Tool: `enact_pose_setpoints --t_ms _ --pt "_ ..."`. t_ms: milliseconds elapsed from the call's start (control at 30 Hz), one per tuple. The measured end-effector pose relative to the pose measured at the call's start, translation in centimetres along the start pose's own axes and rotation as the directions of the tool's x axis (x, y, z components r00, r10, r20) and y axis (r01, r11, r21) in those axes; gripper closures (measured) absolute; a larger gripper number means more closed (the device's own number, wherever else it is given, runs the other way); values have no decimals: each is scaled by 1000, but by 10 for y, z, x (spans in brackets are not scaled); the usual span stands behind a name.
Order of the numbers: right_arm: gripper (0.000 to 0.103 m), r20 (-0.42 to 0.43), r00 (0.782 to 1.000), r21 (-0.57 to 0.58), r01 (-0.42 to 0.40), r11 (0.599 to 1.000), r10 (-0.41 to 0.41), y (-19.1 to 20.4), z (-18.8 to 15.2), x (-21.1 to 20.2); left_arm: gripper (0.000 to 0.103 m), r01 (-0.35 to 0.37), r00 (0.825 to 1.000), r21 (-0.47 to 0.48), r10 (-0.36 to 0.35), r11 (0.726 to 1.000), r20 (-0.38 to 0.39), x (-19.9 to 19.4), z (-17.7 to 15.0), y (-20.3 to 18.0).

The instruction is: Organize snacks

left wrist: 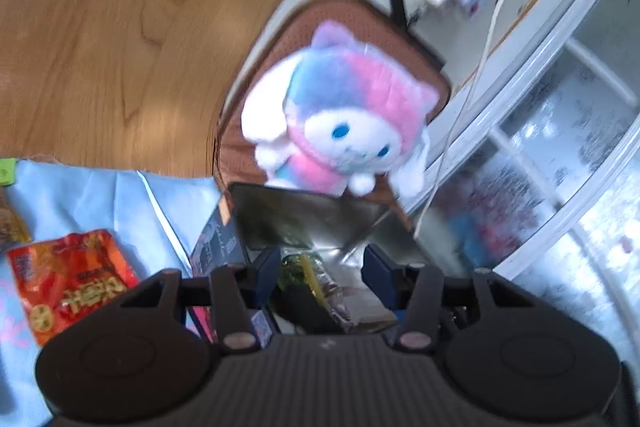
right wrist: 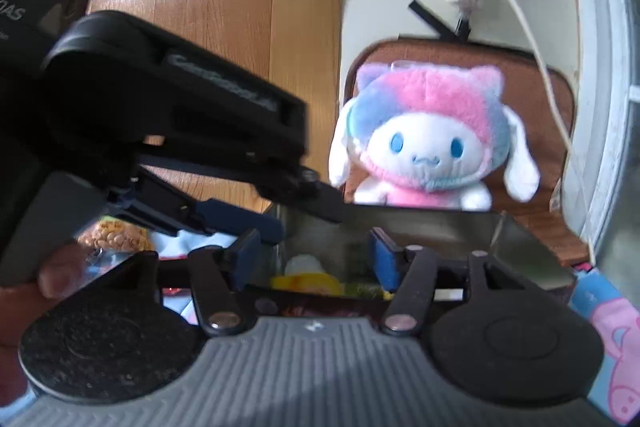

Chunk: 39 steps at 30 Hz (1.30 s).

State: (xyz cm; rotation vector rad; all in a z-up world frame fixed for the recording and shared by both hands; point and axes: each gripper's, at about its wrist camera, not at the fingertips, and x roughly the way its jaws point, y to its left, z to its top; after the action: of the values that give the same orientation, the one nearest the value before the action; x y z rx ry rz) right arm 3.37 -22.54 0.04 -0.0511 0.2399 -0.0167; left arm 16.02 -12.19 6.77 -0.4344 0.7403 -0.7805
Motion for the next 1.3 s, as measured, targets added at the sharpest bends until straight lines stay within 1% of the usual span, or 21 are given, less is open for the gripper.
enact_pose_setpoints --t_ms 67,133,167,200,233,300,367,433,500,567,600,667,700,800,867,933,967,1033,1067,1133,1300 --pt "46 54 998 38 -36 999 34 -1 3 -13 57 10 997 -4 -10 1000 79 -39 3 10" --pt "58 72 993 97 -104 990 97 4 1 -29 57 -28 985 -14 30 1000 171 -85 2 27" --pt "62 64 985 133 -166 977 159 5 4 -27 57 -64 976 -29 69 998 209 -107 0 39" --pt "67 41 970 166 -242 956 239 11 7 -27 57 -112 964 -55 122 992 235 -127 -1 53" --pt "67 0 944 194 -324 926 330 18 9 -21 57 -160 951 -93 178 983 254 -146 -1 68" --pt "68 -90 891 243 -413 878 444 39 11 -3 57 -191 931 -199 241 961 273 -173 -2 102" --pt "67 -159 871 238 -424 874 466 64 15 15 57 -140 937 -317 229 938 264 -185 -3 135" --pt "67 -204 852 271 -424 864 483 79 21 43 57 -128 945 -375 228 918 237 -182 -2 154" --pt "67 -257 837 338 -390 856 483 86 25 77 57 -151 952 -391 240 908 189 -167 -1 165" --pt "65 -300 833 389 -339 857 466 90 24 108 57 -152 963 -400 227 904 145 -146 3 173" --pt "65 -324 820 408 -329 852 472 93 22 122 57 -163 965 -407 232 899 124 -136 5 176" --pt "65 -366 802 431 -304 849 472 97 17 144 54 -200 962 -419 258 885 85 -116 7 184" --pt "65 -390 786 439 -299 847 479 100 14 151 54 -218 960 -425 272 879 70 -108 6 188" --pt "63 -375 759 507 -312 803 532 95 5 161 57 -215 957 -442 278 871 82 -101 0 197" --pt "62 -369 755 509 -323 798 542 91 3 160 62 -208 956 -445 277 871 95 -102 -3 200" --pt "62 -369 750 529 -317 788 549 86 4 151 75 -198 957 -454 271 869 101 -106 -6 202" --pt "62 -366 750 537 -314 783 552 84 4 146 78 -176 962 -469 253 865 105 -109 -9 204" --pt "63 -350 765 528 -316 788 541 82 7 126 87 -134 968 -481 217 867 122 -118 -13 202" --pt "64 -340 766 519 -331 788 546 83 9 131 88 -119 970 -477 205 871 132 -123 -15 198" --pt "65 -307 785 505 -344 791 538 82 14 111 88 -100 969 -465 192 880 155 -135 -17 186" --pt "65 -204 850 487 -343 804 486 68 23 52 88 -31 974 -409 120 912 194 -151 -26 145"
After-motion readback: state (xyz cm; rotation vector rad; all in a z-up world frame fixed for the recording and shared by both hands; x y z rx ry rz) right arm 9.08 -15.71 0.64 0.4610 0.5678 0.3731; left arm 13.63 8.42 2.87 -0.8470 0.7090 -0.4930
